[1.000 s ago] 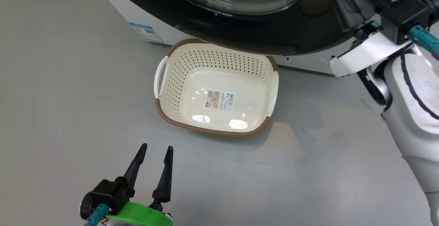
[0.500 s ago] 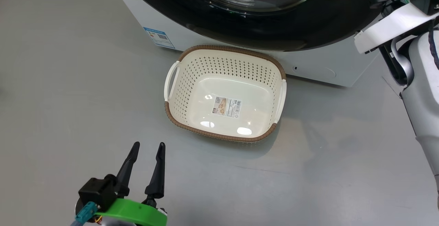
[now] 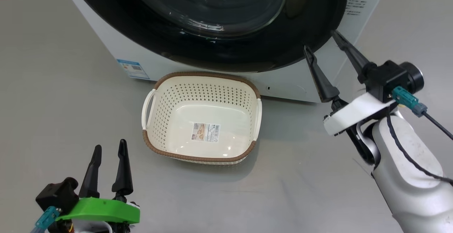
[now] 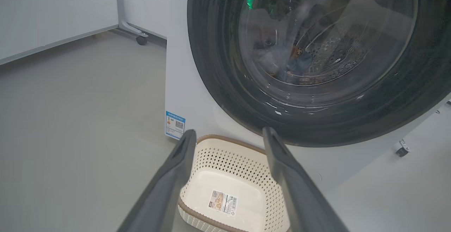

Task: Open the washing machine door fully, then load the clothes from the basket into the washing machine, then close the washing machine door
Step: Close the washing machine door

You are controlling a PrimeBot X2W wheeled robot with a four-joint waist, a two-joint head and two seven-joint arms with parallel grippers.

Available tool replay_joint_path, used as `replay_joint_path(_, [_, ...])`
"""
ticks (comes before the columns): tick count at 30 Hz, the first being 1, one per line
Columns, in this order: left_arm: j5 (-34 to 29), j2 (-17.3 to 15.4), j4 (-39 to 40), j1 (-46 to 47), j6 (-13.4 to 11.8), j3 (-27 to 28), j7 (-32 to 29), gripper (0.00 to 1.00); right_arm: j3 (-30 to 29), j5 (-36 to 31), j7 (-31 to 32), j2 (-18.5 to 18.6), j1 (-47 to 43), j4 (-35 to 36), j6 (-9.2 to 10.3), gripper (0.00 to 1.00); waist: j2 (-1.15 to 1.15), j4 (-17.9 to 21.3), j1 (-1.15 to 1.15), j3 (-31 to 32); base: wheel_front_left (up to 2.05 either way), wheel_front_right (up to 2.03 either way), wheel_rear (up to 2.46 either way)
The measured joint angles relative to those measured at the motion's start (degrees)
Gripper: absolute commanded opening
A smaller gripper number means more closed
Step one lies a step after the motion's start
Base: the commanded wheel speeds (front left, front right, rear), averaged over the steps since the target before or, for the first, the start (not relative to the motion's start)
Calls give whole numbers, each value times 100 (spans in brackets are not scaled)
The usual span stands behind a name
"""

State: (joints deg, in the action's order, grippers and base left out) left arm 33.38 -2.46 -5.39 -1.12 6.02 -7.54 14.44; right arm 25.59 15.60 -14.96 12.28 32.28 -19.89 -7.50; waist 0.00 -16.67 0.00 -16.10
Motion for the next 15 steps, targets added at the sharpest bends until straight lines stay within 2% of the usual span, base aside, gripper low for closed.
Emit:
replay_joint_path(7, [-83,1,-313,-101,9,269,0,100,-286,1,4,-82,-1017,368,59,100,0,461,0,461,0,0,0])
replay_joint_path(15, [-478,-85,-378,-694,1,606,0,100,-476,-108,4,92,-1883,680,196,100,0,1076,0,1005,0,0,0])
